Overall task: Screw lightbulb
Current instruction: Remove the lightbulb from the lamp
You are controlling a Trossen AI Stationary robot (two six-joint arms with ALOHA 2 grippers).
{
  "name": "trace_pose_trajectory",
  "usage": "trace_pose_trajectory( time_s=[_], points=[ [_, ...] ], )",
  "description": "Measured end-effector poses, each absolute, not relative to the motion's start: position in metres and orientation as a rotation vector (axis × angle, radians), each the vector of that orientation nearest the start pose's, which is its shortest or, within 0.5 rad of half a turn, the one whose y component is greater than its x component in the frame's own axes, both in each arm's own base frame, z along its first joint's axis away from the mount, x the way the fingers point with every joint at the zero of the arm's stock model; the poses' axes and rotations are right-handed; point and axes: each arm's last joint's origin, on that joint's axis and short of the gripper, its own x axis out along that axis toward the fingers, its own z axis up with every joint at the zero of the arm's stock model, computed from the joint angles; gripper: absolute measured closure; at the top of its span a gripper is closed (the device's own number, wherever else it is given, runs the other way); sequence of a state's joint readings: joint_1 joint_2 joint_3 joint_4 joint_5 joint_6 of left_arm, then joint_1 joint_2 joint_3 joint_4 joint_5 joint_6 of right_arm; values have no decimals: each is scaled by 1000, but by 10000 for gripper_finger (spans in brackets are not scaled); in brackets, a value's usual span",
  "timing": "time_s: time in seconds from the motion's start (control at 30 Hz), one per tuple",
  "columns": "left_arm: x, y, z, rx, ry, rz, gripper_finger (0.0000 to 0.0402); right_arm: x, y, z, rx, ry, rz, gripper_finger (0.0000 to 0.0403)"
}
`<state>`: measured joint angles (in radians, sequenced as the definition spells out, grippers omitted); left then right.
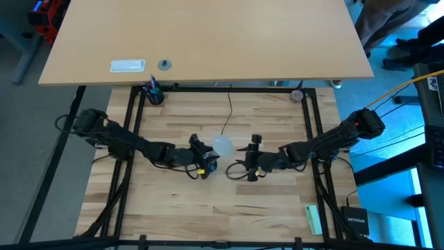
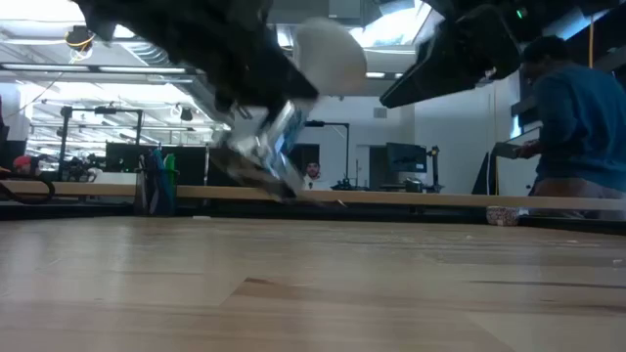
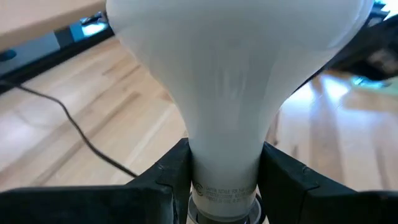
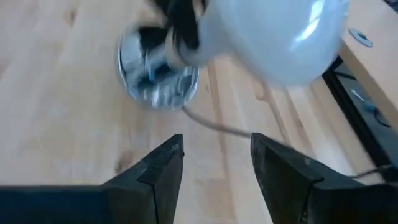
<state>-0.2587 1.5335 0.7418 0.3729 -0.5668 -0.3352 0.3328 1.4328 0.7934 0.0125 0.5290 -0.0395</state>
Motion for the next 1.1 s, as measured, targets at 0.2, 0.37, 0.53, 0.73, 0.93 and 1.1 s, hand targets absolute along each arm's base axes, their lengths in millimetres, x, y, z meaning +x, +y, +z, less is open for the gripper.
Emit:
trace_pose_trajectory(
  time_s=[0.2, 0.37, 0.53, 0.73, 0.93, 1.1],
  points=[
    [319, -70, 167, -156, 329, 359, 271, 262, 76, 180, -153, 451, -185, 214],
    [321, -71, 159, -176, 352, 349, 223, 258, 75, 174, -157, 447, -177, 214],
    [318, -70, 162, -189, 385, 311, 173, 258, 75, 174, -175, 449, -164, 214],
    [308, -75, 178, -170, 395, 288, 158, 258, 75, 174, -181, 450, -161, 214],
    [298, -78, 187, -179, 429, 282, 161, 258, 75, 174, -181, 451, -161, 214],
    [298, -78, 187, -227, 422, 295, 161, 258, 75, 174, -179, 452, -153, 214]
  ],
)
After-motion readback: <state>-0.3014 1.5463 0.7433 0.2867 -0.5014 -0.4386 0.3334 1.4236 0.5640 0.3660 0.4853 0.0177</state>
